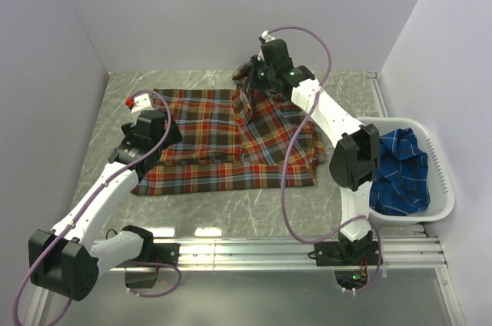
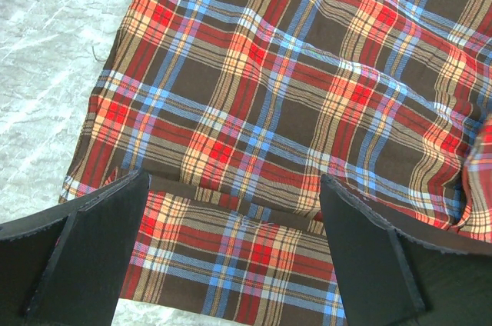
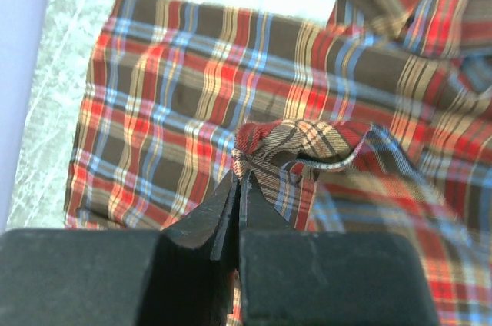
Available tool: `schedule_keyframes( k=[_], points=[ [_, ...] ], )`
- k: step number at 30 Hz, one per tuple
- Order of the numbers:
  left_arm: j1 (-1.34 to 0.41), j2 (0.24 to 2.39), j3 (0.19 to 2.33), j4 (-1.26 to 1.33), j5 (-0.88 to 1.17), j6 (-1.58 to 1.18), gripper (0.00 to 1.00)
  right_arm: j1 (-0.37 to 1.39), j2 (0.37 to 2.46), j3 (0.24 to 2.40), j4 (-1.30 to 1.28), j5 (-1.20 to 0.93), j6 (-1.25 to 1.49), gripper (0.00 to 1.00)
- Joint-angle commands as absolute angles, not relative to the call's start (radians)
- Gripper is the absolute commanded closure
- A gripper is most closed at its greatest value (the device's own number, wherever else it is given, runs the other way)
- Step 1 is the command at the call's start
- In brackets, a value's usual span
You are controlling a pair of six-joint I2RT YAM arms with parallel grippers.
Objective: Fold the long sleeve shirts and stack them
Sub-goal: Fold the shirt
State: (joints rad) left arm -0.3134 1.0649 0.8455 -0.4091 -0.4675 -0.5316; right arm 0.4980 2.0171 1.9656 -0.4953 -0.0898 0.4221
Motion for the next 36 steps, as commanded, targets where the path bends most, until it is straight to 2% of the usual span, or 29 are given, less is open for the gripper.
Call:
schedule_keyframes(
  k=[1, 10, 17, 26, 31, 34, 35, 36],
  points=[
    [-0.308, 1.065, 0.873, -0.396, -0.454, -0.523, 0.01, 0.506, 1.965, 1.904, -0.506, -0.068, 0.515, 1.00],
    [-0.308, 1.077, 0.879, -0.400, -0.437, -0.526, 0.01, 0.543, 1.764, 1.642, -0.485, -0.101, 0.753, 1.00],
    [-0.305, 1.072, 0.879, -0.403, -0.437, -0.528, 0.01, 0.607, 1.680, 1.474, -0.367, -0.291, 0.946, 1.00],
    [-0.304, 1.058, 0.879, -0.411, -0.445, -0.531, 0.01, 0.762, 1.690, 1.402, -0.192, -0.322, 1.140, 1.00],
    [-0.304, 1.055, 0.876, -0.416, -0.453, -0.534, 0.01, 0.830, 1.779, 1.463, -0.187, -0.344, 1.147, 1.00],
    [-0.304, 1.057, 0.877, -0.419, -0.456, -0.535, 0.01, 0.873, 1.845, 1.506, -0.237, -0.371, 1.103, 0.87],
    [-0.304, 1.055, 0.877, -0.420, -0.457, -0.535, 0.01, 0.880, 1.867, 1.514, -0.251, -0.383, 1.086, 0.74],
    [-0.304, 1.057, 0.879, -0.423, -0.459, -0.540, 0.01, 0.887, 1.876, 1.522, -0.270, -0.388, 1.048, 0.69]
  ],
)
